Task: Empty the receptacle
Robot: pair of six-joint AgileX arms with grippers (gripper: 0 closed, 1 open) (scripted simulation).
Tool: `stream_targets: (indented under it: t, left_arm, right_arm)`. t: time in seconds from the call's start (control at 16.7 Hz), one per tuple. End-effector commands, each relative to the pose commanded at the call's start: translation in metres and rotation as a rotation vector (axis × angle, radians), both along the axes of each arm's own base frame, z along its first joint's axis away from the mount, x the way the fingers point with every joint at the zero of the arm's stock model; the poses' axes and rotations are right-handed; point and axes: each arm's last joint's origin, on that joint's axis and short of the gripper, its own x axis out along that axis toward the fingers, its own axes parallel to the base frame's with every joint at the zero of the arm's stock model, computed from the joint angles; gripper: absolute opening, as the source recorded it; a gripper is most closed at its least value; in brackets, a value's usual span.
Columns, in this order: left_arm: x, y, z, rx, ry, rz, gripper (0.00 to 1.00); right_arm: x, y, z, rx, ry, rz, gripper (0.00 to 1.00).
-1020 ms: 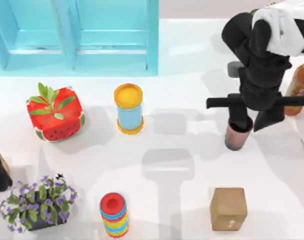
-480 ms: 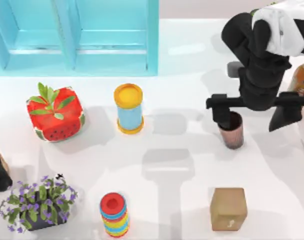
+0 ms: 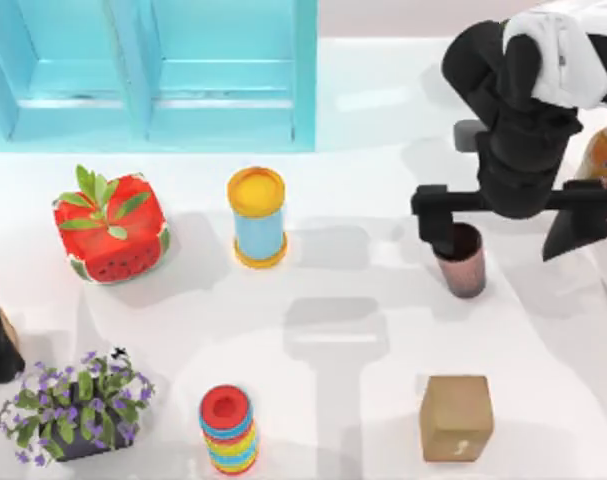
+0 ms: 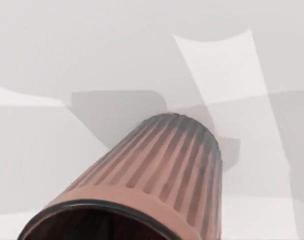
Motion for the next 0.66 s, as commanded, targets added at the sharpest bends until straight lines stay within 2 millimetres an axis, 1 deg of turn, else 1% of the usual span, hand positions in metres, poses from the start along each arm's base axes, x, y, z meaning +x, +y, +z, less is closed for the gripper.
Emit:
stream_targets:
  t: [0.18, 0.48, 0.6, 0.66]
  left_arm:
    - [0.0, 0.0, 0.0, 0.0, 0.0, 0.0, 1.0]
    - [0.0, 0.0, 0.0, 0.0, 0.0, 0.0, 1.0]
    - [0.0, 0.0, 0.0, 0.0, 0.0, 0.0, 1.0]
    - [0.0, 0.0, 0.0, 0.0, 0.0, 0.0, 1.0]
  right_arm:
    - [0.003, 0.002, 0.024, -0.001, 0.001, 0.0, 1.0]
    - [0.001, 0.0, 0.082, -0.003, 0.008, 0.0, 1.0]
    - [-0.001, 0.0, 0.094, -0.001, 0.002, 0.0, 1.0]
    - [-0.001, 0.0, 0.095, -0.001, 0.001, 0.0, 1.0]
